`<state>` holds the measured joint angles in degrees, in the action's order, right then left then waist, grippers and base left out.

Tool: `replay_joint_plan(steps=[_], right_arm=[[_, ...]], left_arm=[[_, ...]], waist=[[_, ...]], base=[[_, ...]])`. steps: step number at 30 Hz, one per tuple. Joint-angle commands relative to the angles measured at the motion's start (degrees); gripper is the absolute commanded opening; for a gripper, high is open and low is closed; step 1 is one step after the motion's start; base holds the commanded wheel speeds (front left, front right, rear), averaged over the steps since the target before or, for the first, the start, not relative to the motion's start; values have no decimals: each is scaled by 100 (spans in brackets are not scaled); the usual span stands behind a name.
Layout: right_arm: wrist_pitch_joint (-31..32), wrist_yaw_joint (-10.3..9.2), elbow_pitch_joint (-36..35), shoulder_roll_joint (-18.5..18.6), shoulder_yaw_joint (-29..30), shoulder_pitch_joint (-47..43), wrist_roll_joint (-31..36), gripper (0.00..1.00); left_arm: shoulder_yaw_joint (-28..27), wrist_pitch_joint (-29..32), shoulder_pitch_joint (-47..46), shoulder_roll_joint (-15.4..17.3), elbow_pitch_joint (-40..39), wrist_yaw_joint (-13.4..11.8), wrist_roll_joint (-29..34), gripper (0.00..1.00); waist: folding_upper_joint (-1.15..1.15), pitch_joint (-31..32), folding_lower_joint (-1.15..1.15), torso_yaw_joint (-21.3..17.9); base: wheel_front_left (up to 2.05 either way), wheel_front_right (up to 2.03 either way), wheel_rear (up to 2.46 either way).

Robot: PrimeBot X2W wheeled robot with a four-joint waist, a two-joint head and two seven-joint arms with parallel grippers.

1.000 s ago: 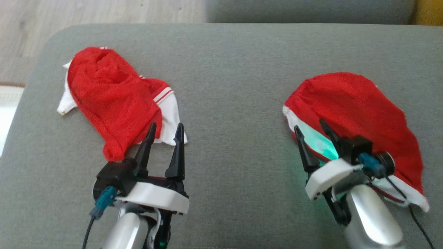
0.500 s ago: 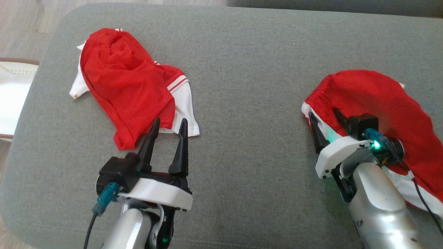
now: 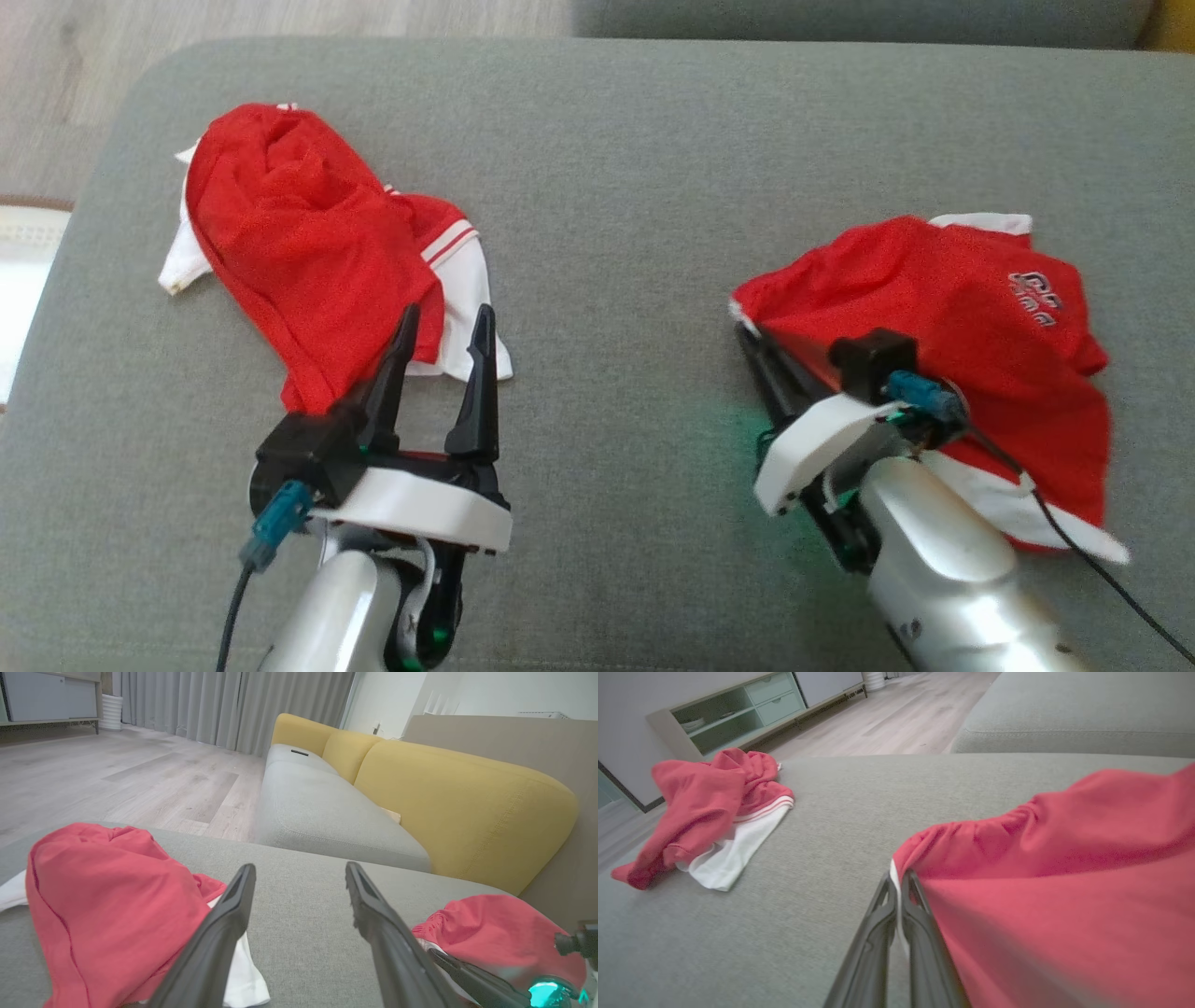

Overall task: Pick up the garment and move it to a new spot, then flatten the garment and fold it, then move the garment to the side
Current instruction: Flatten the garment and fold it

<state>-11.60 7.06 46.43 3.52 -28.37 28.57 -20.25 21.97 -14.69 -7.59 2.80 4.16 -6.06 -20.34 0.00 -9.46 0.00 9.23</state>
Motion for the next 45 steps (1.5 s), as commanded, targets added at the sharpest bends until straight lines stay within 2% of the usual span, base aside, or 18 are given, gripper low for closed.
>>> replay_joint_plan(steps=[1, 7, 10, 11, 20, 28, 31, 37, 45], right_arm=[[-67, 43, -217, -63, -158, -11, -75, 0], [61, 43, -636, -21, -934, -240, -643, 0], [113, 43, -690, 112, -1093, -263, -812, 2], [98, 43, -679, 155, -1107, -249, -808, 100], [5, 43, -650, 427, -682, -385, -810, 100], [-191, 43, -1333, 726, 498, -1148, -405, 100], [-270, 43, -1826, 601, 1108, -1594, -25, 100], [-321, 43, -2629, 132, 2475, -2506, 854, 100], [-51, 43, -2768, -55, 2719, -2829, 1170, 100]], left_arm=[[-175, -30, -150, 8, -158, -11, 9, 100], [-200, -30, -96, 8, -132, 2, 22, 100], [-216, -30, -71, 8, -128, 13, 36, 100], [-221, -30, -64, 8, -128, 16, 42, 100], [-271, -30, -40, 8, -117, 40, 78, 100], [-396, -30, 17, 8, -46, 151, 135, 100], [-439, -30, 9, 8, 50, 247, 165, 100], [-334, -30, -162, 8, 646, 656, 266, 100], [-376, -30, -351, 8, 856, 718, 265, 100]], waist=[[0, 47, 0, -41], [0, 164, 0, -140], [0, 189, 0, -181], [0, 193, 0, -199], [0, 266, 0, -395], [0, 370, 0, -742], [0, 359, 0, -949], [0, 279, 0, -1318], [0, 180, 0, -1581]], base=[[0, 0, 0], [0, 0, 0], [0, 0, 0], [0, 0, 0], [0, 0, 0], [0, 0, 0], [0, 0, 0], [0, 0, 0], [0, 0, 0]])
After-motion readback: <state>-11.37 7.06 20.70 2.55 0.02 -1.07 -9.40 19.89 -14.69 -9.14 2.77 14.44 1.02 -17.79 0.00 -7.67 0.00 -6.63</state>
